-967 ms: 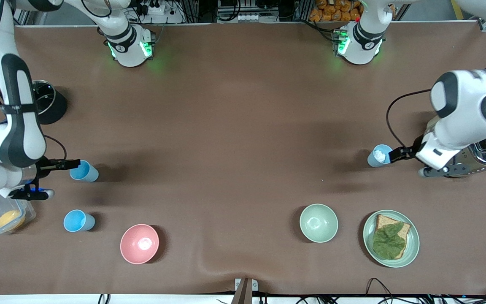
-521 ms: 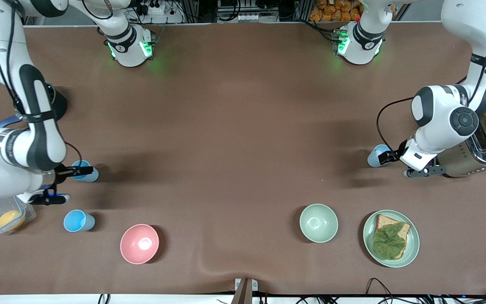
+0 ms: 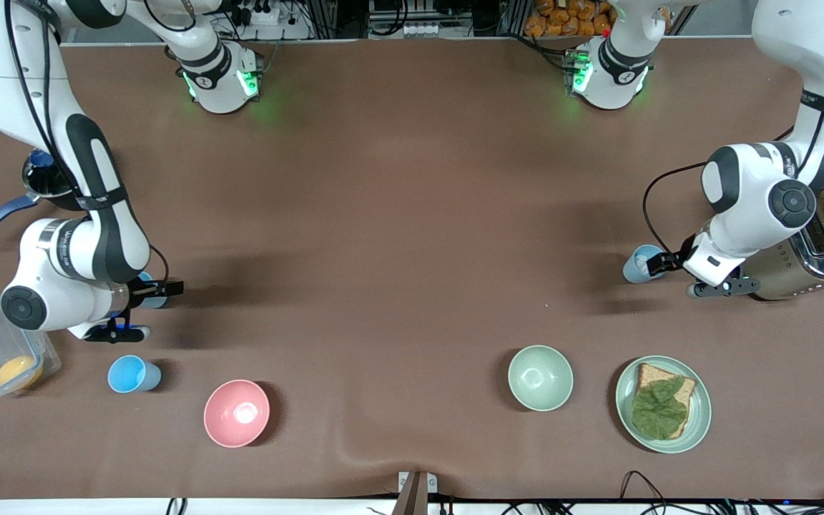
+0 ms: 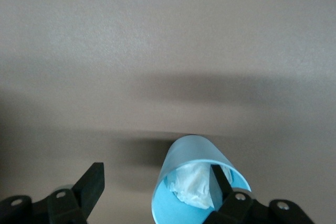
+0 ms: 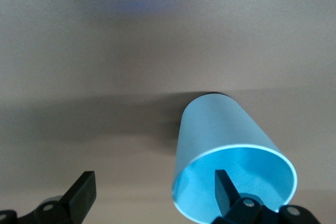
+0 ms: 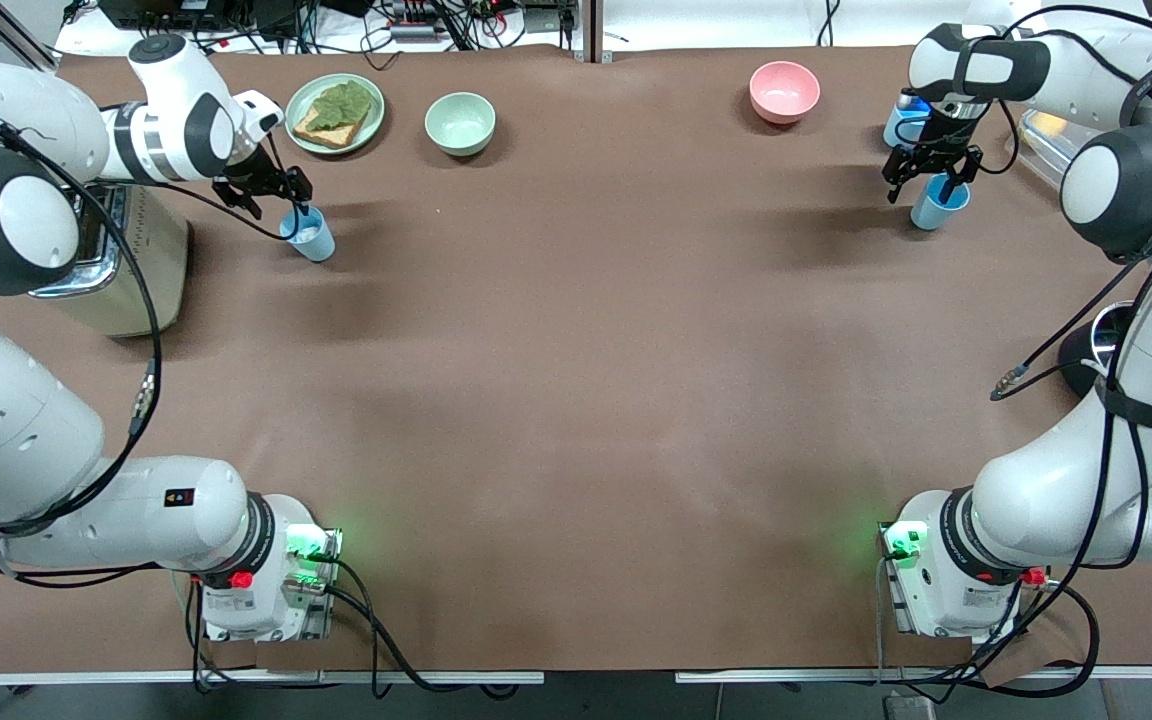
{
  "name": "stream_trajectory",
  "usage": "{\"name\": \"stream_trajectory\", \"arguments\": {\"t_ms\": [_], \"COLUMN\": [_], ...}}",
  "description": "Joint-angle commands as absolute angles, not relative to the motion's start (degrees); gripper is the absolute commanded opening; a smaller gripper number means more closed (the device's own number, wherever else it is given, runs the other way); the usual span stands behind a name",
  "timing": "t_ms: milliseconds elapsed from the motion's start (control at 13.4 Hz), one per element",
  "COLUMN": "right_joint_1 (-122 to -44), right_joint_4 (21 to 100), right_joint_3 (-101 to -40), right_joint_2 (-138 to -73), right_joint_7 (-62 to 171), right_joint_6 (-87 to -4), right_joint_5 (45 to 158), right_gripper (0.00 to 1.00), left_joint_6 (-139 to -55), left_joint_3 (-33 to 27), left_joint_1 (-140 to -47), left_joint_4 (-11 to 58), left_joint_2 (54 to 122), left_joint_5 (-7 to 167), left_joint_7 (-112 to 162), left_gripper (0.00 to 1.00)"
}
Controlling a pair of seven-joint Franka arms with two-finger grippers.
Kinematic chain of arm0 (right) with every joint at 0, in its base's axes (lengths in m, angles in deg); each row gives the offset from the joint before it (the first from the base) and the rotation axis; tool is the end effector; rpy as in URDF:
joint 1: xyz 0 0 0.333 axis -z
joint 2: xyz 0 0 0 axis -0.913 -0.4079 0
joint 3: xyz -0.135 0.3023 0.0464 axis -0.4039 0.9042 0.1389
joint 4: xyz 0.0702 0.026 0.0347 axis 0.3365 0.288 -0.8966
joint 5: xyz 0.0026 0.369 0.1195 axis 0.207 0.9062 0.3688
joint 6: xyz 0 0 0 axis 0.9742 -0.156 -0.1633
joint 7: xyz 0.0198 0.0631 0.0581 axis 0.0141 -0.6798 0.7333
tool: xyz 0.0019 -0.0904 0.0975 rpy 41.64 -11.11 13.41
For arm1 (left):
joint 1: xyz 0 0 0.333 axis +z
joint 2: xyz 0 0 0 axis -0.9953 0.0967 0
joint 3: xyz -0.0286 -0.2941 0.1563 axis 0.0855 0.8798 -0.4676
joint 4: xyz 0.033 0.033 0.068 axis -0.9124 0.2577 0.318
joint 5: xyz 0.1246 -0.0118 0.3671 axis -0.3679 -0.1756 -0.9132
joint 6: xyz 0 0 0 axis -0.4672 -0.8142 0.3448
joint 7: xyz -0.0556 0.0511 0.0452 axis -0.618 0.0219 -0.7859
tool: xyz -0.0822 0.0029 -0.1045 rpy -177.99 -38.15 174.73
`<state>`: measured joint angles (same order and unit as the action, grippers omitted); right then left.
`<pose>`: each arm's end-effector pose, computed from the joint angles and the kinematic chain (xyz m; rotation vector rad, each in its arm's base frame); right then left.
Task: Stack blue cups with both arms
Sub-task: 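Carry the blue cup with the left gripper to the table middle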
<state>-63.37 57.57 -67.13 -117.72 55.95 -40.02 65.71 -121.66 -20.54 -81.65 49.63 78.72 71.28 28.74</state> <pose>0.6327 -0.0495 0.2121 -3.0671 0.0412 0.5777 0.5572 0.0218 0.2462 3.1323 0.1399 -0.0237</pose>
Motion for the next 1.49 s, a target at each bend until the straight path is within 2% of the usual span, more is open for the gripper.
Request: {"name": "stream_trajectory", "arguments": {"t_ms": [0, 74, 149, 521, 893, 1264, 1413], "right_joint_1": [-62.24, -62.41, -62.5, -60.66, -60.83, -60.83, -60.74], "right_joint_4": [59.55, 59.55, 59.55, 59.55, 59.46, 59.46, 59.46], "right_joint_3": [-66.8, -66.8, -66.8, -66.89, -66.89, -66.89, -66.8], "right_joint_2": [-116.38, -116.29, -116.12, -115.94, -115.85, -115.94, -115.94], "right_joint_7": [55.77, 55.42, 54.81, 46.55, 46.45, 46.45, 46.45], "right_joint_6": [-40.87, -40.69, -40.52, -40.69, -40.6, -40.6, -40.6], "right_joint_5": [66.16, 66.16, 66.07, 65.98, 65.98, 65.98, 65.98], "right_gripper": [0.08, 0.0, 0.0, 0.0, 0.0, 0.0, 0.0], "left_joint_6": [-122.54, -122.54, -122.54, -122.54, -122.27, -118.86, -118.23], "left_joint_3": [-20.29, -20.29, -20.29, -20.21, -16.18, -1.25, 0.8], "left_joint_1": [-81.37, -81.37, -81.37, -81.72, -81.99, -83.91, -90.3], "left_joint_4": [53.23, 53.41, 53.41, 53.24, 52.36, 44.29, 39.9], "left_joint_2": [75.93, 75.92, 76.01, 76.89, 76.54, 78.2, 81.09], "left_joint_5": [70.61, 70.61, 70.61, 70.96, 71.32, 71.32, 70.97], "left_joint_7": [29.31, 29.31, 29.31, 29.14, 25.64, 2.91, -9.04], "left_gripper": [0.81, 0.75, 0.68, 0.0, 0.0, 0.0, 0.0]}}
